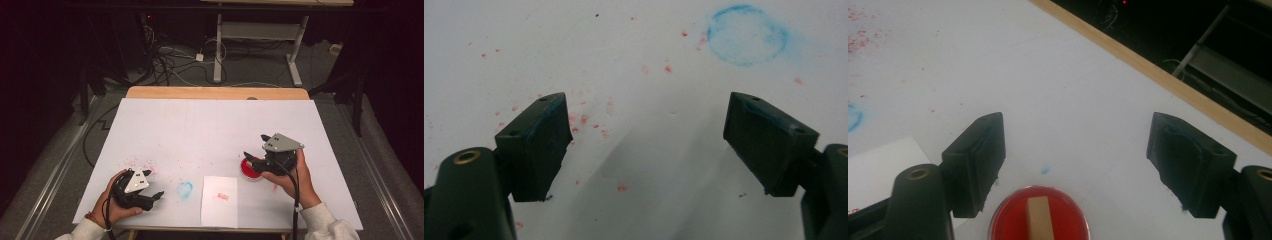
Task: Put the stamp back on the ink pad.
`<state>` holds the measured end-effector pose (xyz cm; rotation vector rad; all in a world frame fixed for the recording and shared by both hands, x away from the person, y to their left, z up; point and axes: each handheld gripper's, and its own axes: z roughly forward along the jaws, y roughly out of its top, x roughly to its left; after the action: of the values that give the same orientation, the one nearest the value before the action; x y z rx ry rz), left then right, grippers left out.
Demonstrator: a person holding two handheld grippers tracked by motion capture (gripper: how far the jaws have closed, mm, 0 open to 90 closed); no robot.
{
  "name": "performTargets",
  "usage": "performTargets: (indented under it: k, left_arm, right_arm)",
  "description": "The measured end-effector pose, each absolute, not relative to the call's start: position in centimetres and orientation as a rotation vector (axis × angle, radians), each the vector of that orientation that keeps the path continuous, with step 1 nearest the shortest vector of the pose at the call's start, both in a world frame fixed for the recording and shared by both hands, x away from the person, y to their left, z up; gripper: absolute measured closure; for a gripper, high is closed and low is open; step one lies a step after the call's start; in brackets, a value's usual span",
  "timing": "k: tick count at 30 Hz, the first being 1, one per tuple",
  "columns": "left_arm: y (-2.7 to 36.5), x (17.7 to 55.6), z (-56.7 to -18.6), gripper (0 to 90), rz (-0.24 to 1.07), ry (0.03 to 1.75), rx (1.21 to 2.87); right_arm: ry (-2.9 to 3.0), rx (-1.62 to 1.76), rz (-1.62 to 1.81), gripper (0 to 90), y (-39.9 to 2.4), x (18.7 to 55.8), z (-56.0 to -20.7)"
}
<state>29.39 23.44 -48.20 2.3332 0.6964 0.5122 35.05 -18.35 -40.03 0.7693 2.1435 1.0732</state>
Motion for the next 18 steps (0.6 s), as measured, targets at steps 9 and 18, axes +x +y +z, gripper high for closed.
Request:
performTargets:
  k: [9,18]
  left_arm:
    - [23.5,29.3,-48.1,18.4,0.516,0.698,2.329]
    - [23.6,29.3,-48.1,18.5,0.52,0.696,2.326]
  right_arm:
    - [2.072,0.765,1.077,20.2,-18.5,34.4,-39.6]
    - [2.048,0.736,1.1,16.9,-18.6,33.5,-39.0]
